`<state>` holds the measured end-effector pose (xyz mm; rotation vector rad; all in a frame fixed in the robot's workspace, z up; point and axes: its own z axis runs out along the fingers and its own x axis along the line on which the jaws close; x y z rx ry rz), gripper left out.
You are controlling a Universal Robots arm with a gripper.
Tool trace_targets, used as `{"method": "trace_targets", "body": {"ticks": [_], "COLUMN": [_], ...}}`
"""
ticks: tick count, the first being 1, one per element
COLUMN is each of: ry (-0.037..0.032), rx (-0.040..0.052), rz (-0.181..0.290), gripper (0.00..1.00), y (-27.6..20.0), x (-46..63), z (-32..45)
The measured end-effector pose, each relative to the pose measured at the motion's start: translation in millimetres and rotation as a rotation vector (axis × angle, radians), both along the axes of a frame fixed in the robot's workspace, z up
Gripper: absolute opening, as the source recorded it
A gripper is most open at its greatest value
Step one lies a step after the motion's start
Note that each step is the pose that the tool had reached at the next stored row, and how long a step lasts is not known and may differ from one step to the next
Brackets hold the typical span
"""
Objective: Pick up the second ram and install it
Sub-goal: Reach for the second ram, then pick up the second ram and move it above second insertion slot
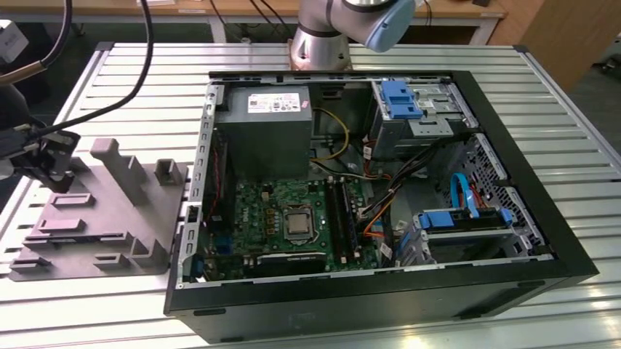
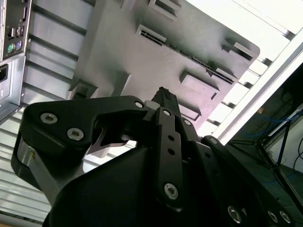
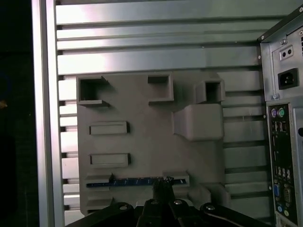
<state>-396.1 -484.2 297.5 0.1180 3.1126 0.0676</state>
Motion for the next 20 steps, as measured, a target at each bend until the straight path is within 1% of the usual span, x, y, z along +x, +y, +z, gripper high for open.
{"method": "trace_targets", "body": {"ticks": [2, 17, 18, 20], "ry": [-0.0002, -0.0003, -0.0002, -0.0001], "rx": [0.0001, -0.0001, -0.0001, -0.0002], "rz": [0.000, 0.002, 0.007, 0.033], "gripper": [0.11, 0.11, 0.11, 0.11], "y": [-0.6, -0.6, -0.7, -0.6], "x": [-0.4, -0.4, -0.5, -0.5], "z": [-1.9, -3.1, -3.4, -4.0]}}
